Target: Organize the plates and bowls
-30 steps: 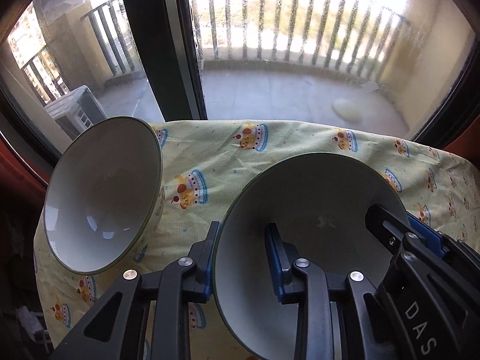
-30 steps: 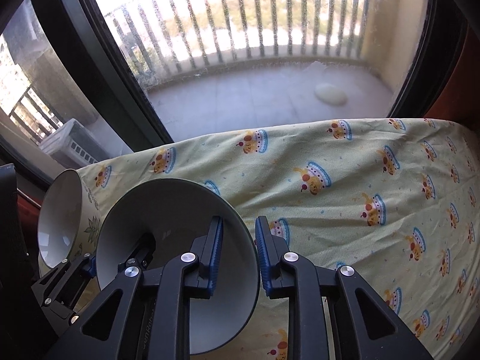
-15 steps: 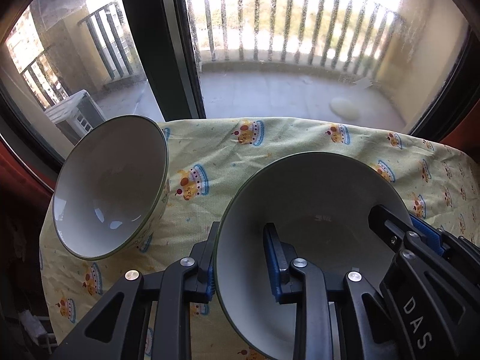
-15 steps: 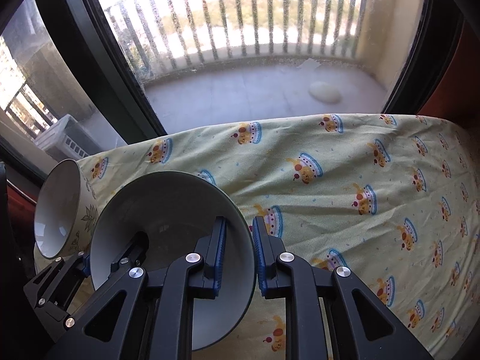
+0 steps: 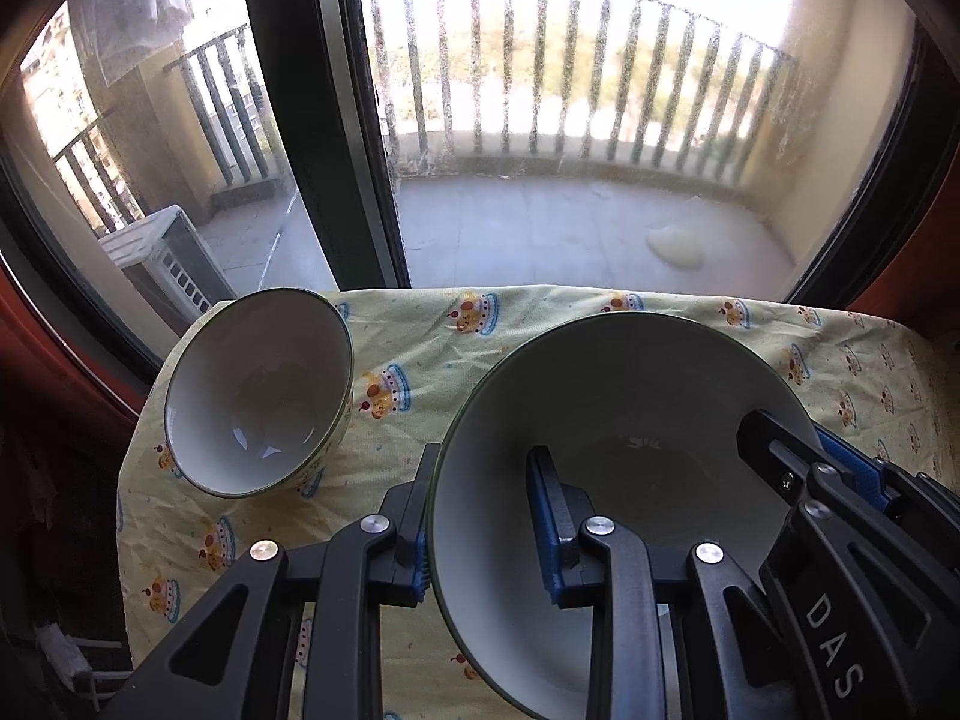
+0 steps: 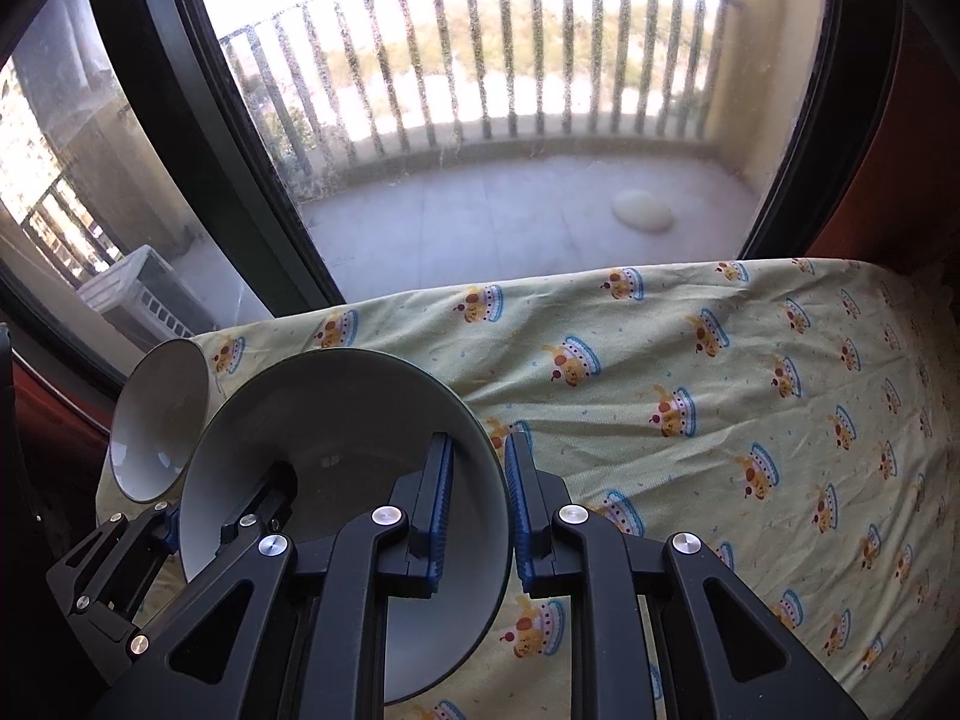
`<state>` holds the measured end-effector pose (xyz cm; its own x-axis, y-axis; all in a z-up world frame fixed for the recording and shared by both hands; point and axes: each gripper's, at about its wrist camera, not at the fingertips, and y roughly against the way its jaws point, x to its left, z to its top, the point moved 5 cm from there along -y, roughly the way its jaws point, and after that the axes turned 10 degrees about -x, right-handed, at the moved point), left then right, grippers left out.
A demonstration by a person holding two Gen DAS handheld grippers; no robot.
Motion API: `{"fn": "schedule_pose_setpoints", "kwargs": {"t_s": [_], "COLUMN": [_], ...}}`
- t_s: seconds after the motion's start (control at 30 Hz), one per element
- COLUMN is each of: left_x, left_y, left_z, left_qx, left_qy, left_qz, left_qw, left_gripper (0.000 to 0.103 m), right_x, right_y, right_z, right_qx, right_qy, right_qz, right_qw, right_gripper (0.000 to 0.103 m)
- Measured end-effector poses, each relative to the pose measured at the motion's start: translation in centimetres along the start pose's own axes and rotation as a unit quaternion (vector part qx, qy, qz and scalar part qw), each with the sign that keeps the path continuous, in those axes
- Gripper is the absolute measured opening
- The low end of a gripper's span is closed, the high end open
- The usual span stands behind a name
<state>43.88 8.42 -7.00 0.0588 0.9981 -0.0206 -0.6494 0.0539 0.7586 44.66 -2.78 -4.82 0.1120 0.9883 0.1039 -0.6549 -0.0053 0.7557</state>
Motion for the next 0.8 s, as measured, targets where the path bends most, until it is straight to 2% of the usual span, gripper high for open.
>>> {"fn": "schedule_pose_setpoints", "kwargs": {"t_s": [0.43, 0.8], "left_x": [-2.2, -4.7], "left_y": [6.3, 11.2], "left_z": [0.1, -2.6], "left_qx": [-0.039, -0.055], "left_qy": [0.008, 0.006], "left_qz": [0.006, 0.013], "left_qw": [0.9992, 0.9984], "left_gripper": [0.026, 0.026], "right_x": [-1.9, -5.1], "right_y": [6.4, 11.6], "right_z": [0.9, -1.0], "right_qx": [-0.036, -0.053], "right_qy": [-0.001, -0.001], "right_qz": [0.012, 0.026], "right_qw": [0.999, 0.998], "right_gripper": [0.021, 0.021]}}
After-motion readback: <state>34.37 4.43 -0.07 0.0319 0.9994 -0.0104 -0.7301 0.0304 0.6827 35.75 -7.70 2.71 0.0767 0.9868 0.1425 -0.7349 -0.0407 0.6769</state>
